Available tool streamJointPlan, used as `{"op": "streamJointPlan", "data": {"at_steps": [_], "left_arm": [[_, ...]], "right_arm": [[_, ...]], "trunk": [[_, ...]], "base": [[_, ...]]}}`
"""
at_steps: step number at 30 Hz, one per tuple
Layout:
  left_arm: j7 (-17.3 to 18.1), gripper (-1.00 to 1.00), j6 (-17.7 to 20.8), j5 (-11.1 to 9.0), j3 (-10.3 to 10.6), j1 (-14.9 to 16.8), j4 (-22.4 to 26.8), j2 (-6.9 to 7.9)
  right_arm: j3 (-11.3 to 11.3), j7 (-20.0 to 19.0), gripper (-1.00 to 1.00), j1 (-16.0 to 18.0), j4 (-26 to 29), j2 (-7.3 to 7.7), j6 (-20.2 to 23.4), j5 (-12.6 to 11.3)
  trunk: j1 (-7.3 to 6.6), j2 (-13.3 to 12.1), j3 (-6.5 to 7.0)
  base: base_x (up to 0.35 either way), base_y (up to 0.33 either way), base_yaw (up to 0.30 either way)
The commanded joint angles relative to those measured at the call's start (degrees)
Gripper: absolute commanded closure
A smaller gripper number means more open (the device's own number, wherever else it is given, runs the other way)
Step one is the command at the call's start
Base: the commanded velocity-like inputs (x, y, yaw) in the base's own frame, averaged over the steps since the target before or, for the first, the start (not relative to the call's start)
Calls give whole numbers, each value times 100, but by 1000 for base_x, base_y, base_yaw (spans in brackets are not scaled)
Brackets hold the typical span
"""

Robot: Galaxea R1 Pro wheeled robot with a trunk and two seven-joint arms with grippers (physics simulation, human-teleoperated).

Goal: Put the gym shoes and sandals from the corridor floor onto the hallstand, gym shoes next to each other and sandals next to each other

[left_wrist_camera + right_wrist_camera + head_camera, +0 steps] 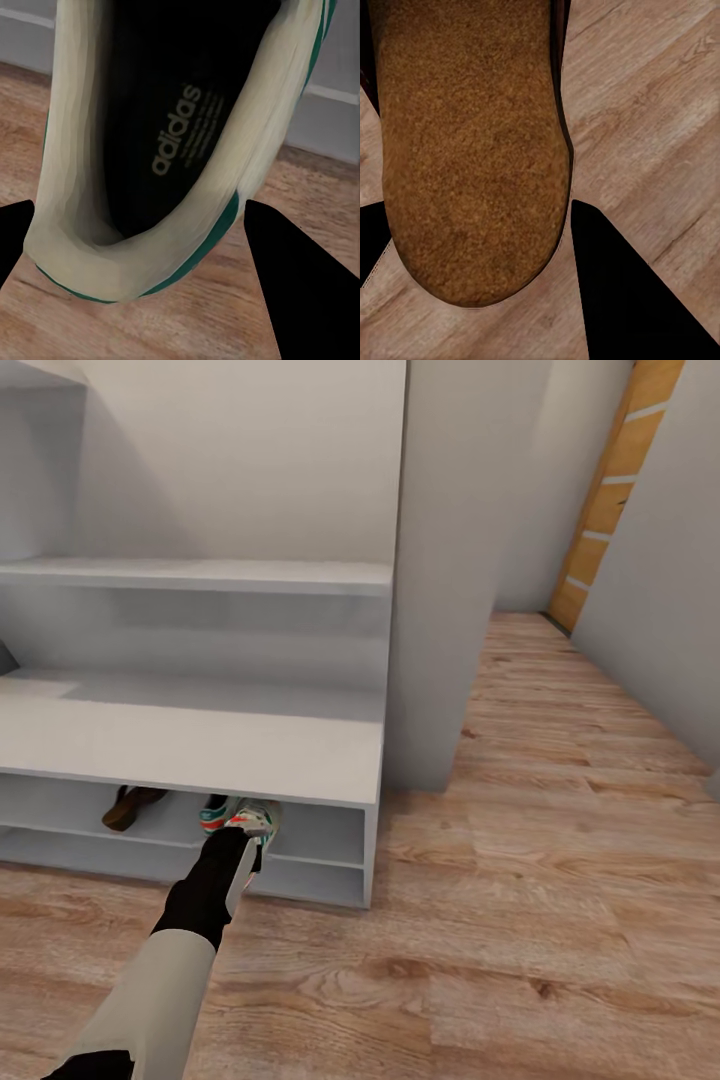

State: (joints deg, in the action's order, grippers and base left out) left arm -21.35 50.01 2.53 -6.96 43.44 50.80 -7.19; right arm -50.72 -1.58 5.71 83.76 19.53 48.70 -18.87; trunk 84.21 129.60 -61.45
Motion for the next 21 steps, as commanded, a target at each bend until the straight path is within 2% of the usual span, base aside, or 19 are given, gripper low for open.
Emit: {"op": "streamJointPlan", "data": {"at_steps": [1,5,21], "left_arm": [[8,100,-2,2,-2,1,0,0],[8,100,-8,2,-4,-1,0,-2],[8,100,-116,6,-27,-40,-2,35]], "right_arm": [[0,17,100,0,0,0,0,-20],[0,17,100,0,0,0,3,-20],[0,17,100,0,0,-1,0,-20]], "trunk": [[0,0,0],[0,0,0],[0,0,0]], "base": [[225,0,0],[130,0,0],[4,0,0]]}}
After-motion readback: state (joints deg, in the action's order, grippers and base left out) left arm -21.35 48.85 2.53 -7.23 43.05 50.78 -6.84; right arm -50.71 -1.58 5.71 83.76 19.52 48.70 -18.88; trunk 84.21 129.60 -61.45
